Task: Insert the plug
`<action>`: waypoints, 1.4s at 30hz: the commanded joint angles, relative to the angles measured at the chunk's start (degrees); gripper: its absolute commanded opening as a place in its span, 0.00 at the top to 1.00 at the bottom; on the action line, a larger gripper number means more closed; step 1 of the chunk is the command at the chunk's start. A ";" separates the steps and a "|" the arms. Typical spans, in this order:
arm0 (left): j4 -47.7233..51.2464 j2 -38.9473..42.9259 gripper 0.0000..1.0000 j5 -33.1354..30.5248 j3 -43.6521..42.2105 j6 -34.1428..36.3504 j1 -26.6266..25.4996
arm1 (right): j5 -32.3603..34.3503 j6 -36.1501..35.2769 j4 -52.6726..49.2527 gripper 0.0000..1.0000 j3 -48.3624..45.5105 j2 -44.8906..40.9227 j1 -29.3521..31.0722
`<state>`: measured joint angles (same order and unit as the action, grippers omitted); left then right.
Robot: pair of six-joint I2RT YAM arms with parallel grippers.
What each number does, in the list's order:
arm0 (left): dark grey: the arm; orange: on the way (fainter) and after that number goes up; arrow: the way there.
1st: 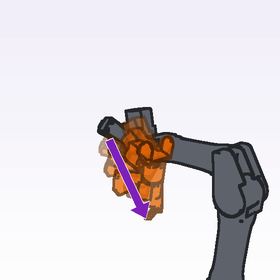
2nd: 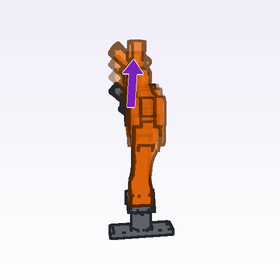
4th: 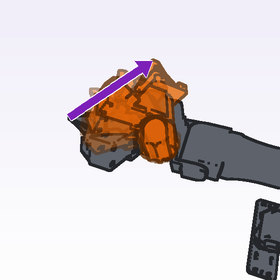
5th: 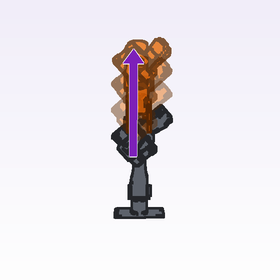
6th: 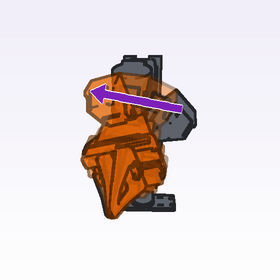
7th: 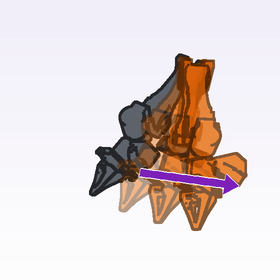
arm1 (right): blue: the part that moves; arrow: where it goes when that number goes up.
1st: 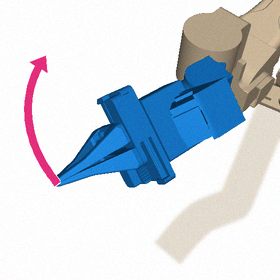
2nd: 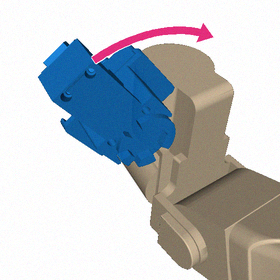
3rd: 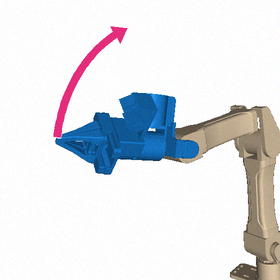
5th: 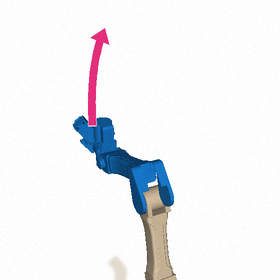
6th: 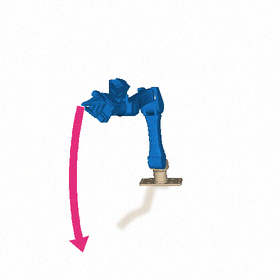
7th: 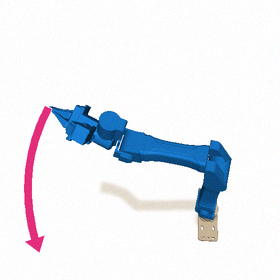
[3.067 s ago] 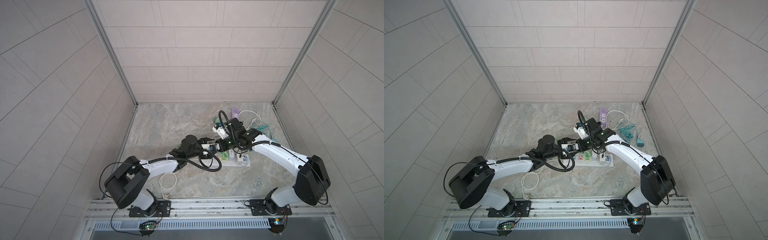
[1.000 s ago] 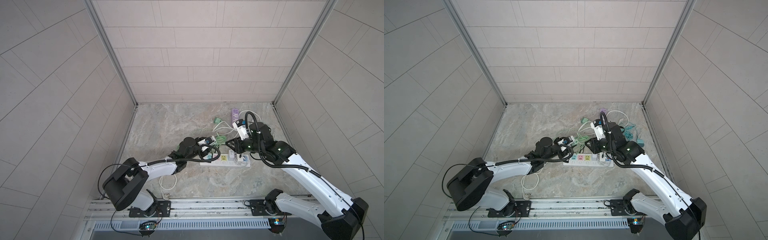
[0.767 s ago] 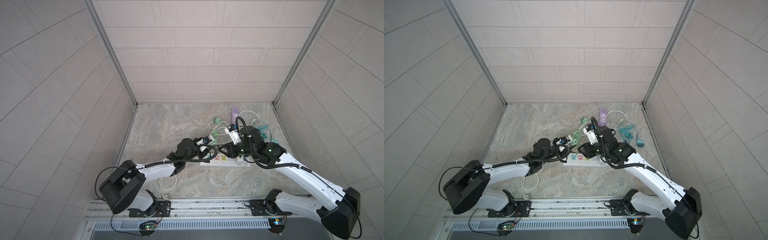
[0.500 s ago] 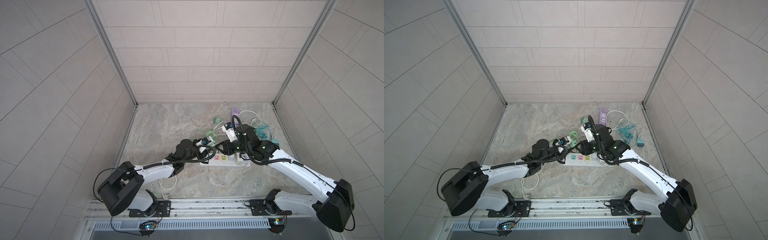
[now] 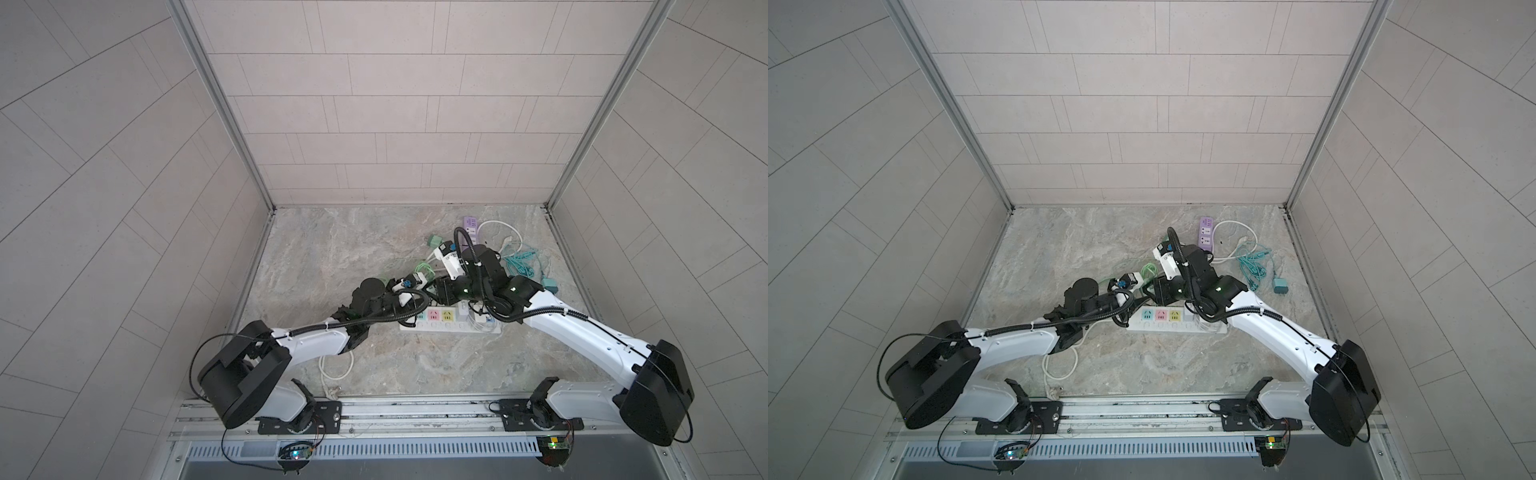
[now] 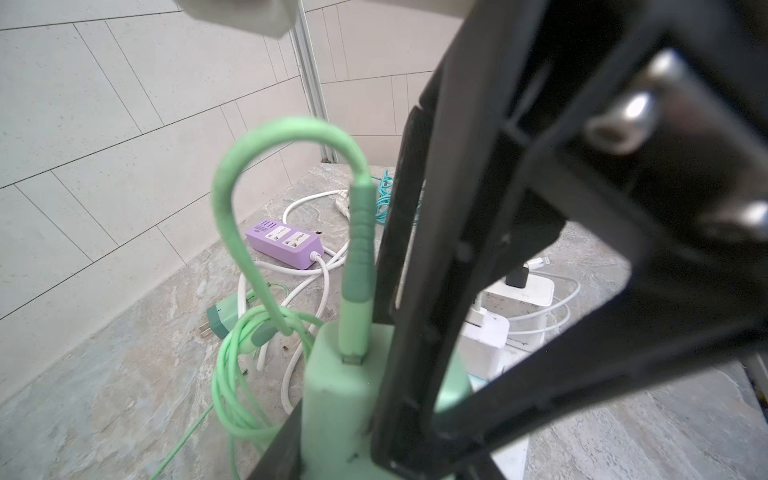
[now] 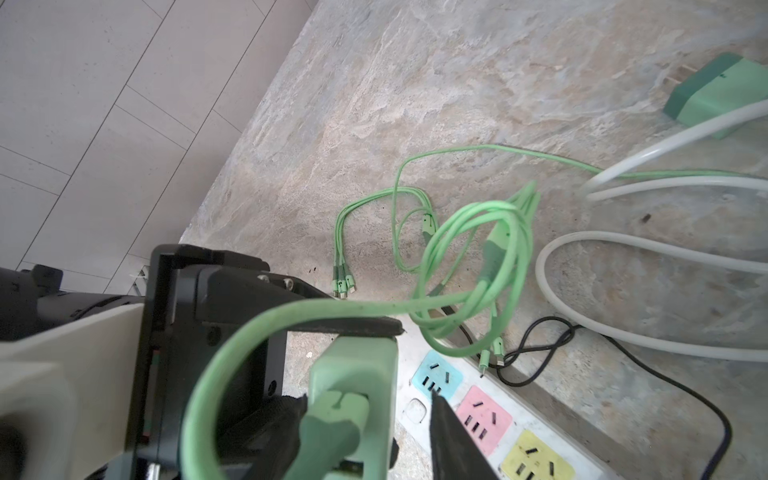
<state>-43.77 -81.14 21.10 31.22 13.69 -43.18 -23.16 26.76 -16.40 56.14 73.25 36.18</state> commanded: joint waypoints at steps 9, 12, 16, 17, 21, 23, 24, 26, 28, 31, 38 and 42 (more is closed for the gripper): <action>-7.83 0.09 0.40 0.12 -3.01 -2.40 -0.06 | 7.22 2.59 1.17 0.95 -0.11 0.02 1.50; -9.64 1.62 0.32 -2.76 -5.73 -2.52 -0.06 | 11.99 1.99 -1.73 0.96 -1.78 -3.05 1.48; -6.64 3.92 0.30 -9.06 -7.93 -3.22 -0.06 | 13.33 1.84 -5.96 0.96 -4.58 -7.76 1.45; -4.61 4.23 0.30 -10.21 -7.87 -2.64 -0.06 | 13.46 2.12 -6.86 0.96 -5.84 -8.92 1.51; -2.24 3.19 0.31 -17.42 -7.42 -1.54 -0.06 | 13.92 4.16 -7.58 0.97 -12.46 -13.45 2.17; -1.36 1.63 0.32 -17.29 -6.44 0.63 -0.06 | 14.56 5.59 -7.35 0.97 -15.76 -15.14 2.94; -0.48 0.33 0.33 -16.99 -5.36 1.73 0.00 | 15.16 6.45 -7.20 0.97 -17.44 -15.94 3.41; 0.62 -2.27 0.35 -17.07 -3.48 3.34 0.02 | 15.67 8.04 -6.87 0.97 -20.04 -17.38 4.37; 0.74 -4.26 0.35 -16.63 -2.05 3.96 0.16 | 17.75 8.83 -7.76 0.97 -22.45 -19.07 5.31; 0.40 -6.75 0.35 -14.37 -0.33 4.20 1.09 | 20.52 9.76 -10.80 0.97 -24.29 -21.79 5.75; -1.16 -14.10 0.36 -11.40 3.96 2.61 5.20 | 22.89 10.95 -11.19 0.97 -29.57 -25.25 5.61; -1.10 -17.22 0.36 -9.90 6.12 2.20 6.24 | 24.44 11.29 -10.58 0.97 -30.32 -24.10 5.32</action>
<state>-43.38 -96.99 9.04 35.27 16.47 -37.39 -1.69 36.60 -26.87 25.93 48.99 41.67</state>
